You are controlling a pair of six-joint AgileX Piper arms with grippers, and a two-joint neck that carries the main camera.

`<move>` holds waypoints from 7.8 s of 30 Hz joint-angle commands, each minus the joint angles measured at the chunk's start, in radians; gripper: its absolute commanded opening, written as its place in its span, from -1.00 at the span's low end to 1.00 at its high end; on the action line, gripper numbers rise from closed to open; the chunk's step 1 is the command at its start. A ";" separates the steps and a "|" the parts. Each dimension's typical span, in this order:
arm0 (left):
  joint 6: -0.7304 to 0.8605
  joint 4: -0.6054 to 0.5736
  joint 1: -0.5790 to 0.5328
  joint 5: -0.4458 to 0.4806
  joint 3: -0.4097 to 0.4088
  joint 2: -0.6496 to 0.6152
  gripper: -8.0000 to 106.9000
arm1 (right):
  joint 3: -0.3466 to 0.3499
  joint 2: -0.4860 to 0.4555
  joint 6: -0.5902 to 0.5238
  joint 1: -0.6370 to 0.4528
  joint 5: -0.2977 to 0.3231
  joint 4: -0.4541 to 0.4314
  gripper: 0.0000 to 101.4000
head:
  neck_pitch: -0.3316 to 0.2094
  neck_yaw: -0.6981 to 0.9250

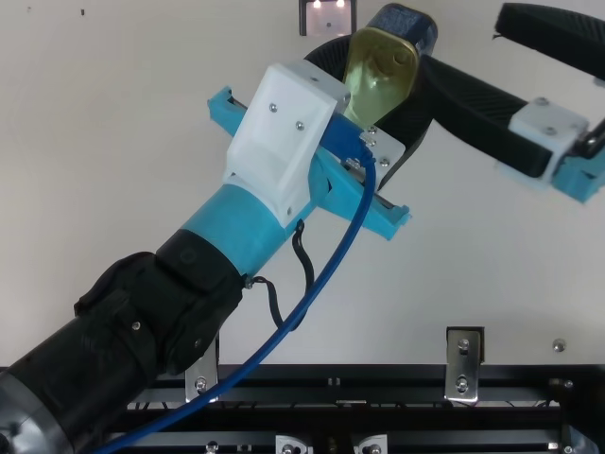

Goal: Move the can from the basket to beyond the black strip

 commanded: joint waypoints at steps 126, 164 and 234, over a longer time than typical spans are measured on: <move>0.469 -0.411 0.431 -0.147 0.448 -0.475 0.71 | -0.045 0.176 -0.122 0.160 -0.121 0.078 -1.00 | -0.003 -0.002; 0.469 -0.411 0.431 -0.147 0.448 -0.475 0.71 | -0.076 0.165 -0.004 0.036 -0.194 -0.063 -1.00 | -0.001 -0.143; 0.469 -0.411 0.431 -0.147 0.448 -0.475 0.71 | -0.556 0.516 0.434 -0.485 -0.110 -1.333 -1.00 | 0.026 -0.219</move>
